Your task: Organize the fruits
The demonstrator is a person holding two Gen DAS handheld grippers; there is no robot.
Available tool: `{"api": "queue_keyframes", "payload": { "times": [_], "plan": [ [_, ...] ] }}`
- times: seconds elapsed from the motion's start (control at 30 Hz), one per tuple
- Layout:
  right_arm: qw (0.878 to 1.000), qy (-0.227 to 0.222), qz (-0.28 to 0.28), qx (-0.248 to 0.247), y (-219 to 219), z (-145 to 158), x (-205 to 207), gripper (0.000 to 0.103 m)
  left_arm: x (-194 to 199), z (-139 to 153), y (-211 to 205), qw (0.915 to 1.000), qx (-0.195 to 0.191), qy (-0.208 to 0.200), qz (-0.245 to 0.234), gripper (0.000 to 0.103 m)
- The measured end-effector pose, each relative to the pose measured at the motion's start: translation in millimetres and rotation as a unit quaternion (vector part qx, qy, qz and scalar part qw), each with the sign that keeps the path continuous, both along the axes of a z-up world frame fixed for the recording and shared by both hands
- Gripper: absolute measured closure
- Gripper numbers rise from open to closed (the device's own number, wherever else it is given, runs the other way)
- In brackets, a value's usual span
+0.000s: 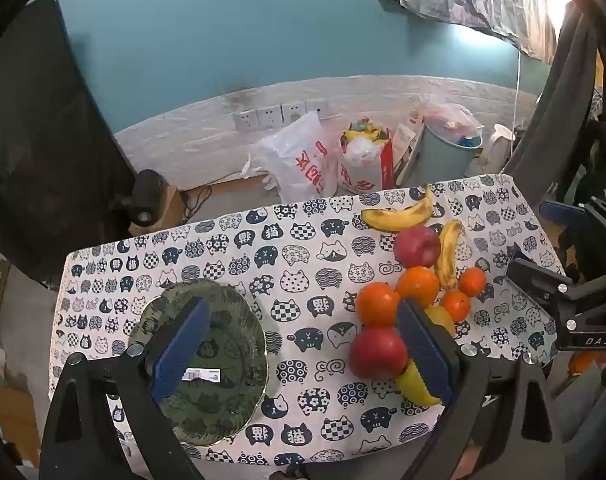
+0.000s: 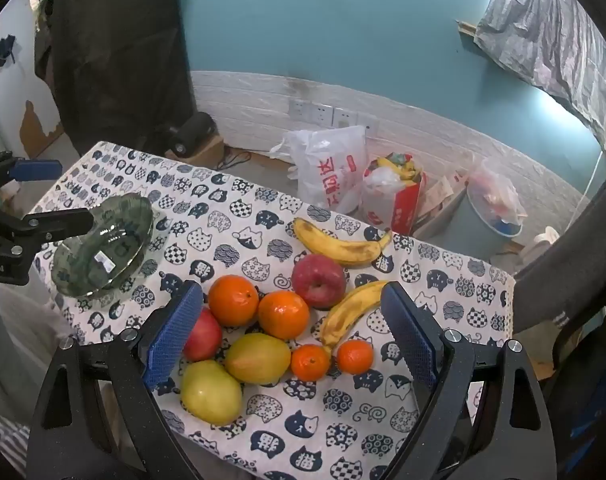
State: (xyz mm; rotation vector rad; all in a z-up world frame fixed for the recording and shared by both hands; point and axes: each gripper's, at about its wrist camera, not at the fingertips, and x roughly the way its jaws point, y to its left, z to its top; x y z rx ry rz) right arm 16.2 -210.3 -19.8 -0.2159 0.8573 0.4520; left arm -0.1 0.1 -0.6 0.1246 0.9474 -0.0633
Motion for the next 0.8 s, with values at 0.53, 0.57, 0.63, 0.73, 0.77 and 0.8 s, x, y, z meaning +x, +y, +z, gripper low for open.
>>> {"api": "queue_keyframes", "payload": {
  "times": [0.53,0.57,0.63,0.73,0.77,0.8],
  "plan": [
    [1.000,0.003,0.001,-0.002,0.9,-1.0,-0.3,0.014,0.7,-3.1,-1.5,0.9999,0.008,0.005,-0.007,0.008],
    [1.000,0.003,0.001,-0.002,1.1,-1.2,-0.4,0.014,1.1,-3.8,-1.5,0.9999,0.008,0.005,-0.007,0.008],
    [1.000,0.004,0.001,-0.001,1.0,-1.3,-0.3,0.014,0.1,-3.8,-1.2,0.9999,0.006,0.006,-0.008,0.008],
    [1.000,0.002,0.003,0.001,0.3,-1.8,1.2,0.014,-0.8,-4.3,-1.9,0.9999,0.006,0.004,-0.008,0.008],
    [1.000,0.001,0.004,0.001,0.1,-3.3,0.8,0.014,-1.1,-4.4,-1.6,0.9999,0.005,0.003,-0.008,0.008],
    [1.000,0.000,0.005,0.001,0.5,-3.7,-0.7,0.014,-1.3,-4.6,-1.7,0.9999,0.005,0.002,-0.009,0.008]
  ]
}}
